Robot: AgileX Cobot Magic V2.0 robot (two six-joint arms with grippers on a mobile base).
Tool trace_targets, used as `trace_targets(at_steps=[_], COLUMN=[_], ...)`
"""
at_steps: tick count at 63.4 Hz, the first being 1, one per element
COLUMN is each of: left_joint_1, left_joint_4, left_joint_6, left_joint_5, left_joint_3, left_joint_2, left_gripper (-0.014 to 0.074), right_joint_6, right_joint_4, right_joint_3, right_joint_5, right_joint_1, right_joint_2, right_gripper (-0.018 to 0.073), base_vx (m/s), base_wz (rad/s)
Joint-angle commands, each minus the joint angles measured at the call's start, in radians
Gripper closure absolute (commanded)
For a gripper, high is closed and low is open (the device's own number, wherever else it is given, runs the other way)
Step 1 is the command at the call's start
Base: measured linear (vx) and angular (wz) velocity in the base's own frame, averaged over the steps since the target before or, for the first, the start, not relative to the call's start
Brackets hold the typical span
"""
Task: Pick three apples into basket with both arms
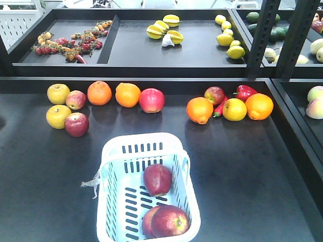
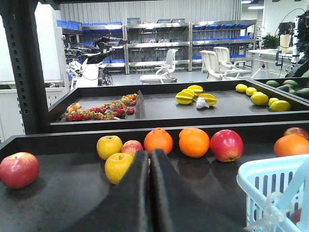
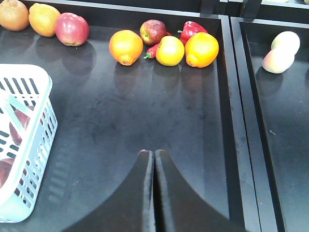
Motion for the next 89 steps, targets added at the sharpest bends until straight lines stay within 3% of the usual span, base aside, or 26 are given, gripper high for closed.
trace_targets(at_steps=[1,24,52,64,89], left_joint_1=[0.000,0.000,0.000,0.000,0.000], left_joint_4=[-0.003,-0.003,-0.003,-0.003,-0.003], left_joint_6=[-0.013,-0.013,-0.013,-0.013,-0.013], left_joint_5=[-0.072,-0.072,-0.072,-0.072,-0.072], left_joint_3=[0.021,0.021,0.021,0.021,0.021], left_joint_2=[-0.016,-0.016,-0.016,-0.014,-0.014], left_gripper=[0.0604,0.0604,0.0604,0.0603,0.0603], right_joint_6=[-0.008,-0.003,0.060,0.132,0.134], right_joint_4=[-0.005,-0.057,-0.063,-0.062,-0.107], right_joint_3=[-0.026,0.001,0.643,0.790,0.787], right_joint_5=[-0.064,-0.136,-0.807,-1.025,-1.040], right_joint_1=[0.002,0.018,0.018,0.019,0.019], right_joint_2=[0.004,-0.138,-0.529,-0.526,-0.526], right_gripper=[0.0568,0.0568,0.0568,0.0568,0.0568], base_vx=[0.00,0.00,0.00,0.00,0.00], base_wz=[0.00,0.00,0.00,0.00,0.00])
